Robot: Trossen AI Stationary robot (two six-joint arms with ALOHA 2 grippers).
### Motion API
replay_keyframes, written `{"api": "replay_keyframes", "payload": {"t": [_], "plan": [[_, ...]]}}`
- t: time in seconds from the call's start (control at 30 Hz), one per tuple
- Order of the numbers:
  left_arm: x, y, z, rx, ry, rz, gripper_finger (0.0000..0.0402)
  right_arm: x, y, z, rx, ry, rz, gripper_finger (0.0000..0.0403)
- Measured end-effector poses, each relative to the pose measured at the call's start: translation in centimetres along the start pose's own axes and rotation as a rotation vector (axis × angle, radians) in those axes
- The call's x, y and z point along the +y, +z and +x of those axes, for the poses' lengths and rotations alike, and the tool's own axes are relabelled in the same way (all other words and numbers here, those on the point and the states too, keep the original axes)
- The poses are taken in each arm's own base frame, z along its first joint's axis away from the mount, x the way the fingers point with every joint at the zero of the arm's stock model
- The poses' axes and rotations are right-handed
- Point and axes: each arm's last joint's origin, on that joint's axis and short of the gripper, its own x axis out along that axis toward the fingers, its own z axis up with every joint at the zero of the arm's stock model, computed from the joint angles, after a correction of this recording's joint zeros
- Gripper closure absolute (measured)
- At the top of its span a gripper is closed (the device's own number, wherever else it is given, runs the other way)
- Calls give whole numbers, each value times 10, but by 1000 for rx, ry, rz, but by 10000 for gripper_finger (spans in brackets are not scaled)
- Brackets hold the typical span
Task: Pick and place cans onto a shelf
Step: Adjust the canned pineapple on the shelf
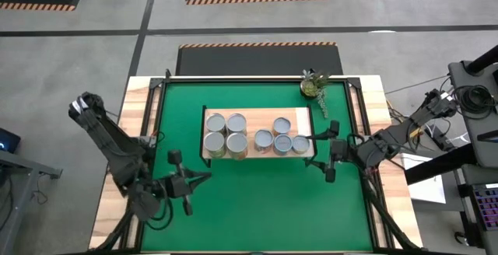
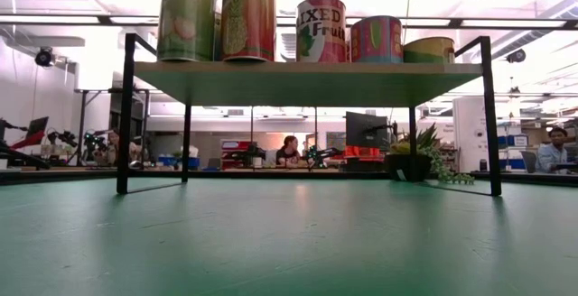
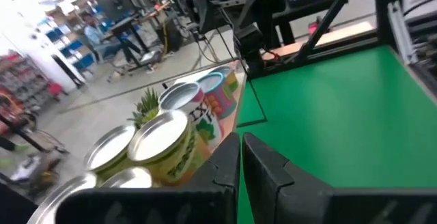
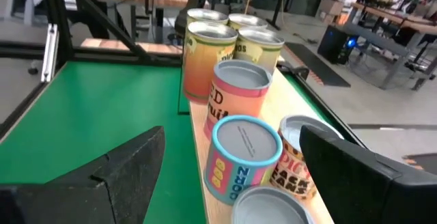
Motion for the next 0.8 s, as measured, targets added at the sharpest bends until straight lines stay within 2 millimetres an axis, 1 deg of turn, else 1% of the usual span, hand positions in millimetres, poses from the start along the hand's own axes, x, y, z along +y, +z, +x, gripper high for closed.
{"api": "replay_keyframes", "payload": {"t": [0.1, 0.2, 0.47, 0.6, 0.8], "plan": [[-14, -3, 16, 2, 28, 46, 401, 1, -1, 1, -17, 0, -18, 76], [-23, -8, 31, 15, 61, 64, 401, 1, -1, 1, -16, 0, -26, 76], [-31, -16, 71, 32, 152, 46, 401, 0, -1, 1, -16, -1, -35, 76], [-35, -23, 80, 52, 171, 65, 401, 0, -1, 1, -16, -8, -54, 76], [-39, -31, 89, 68, 280, 63, 401, 0, -1, 1, -16, -9, -59, 76]]}}
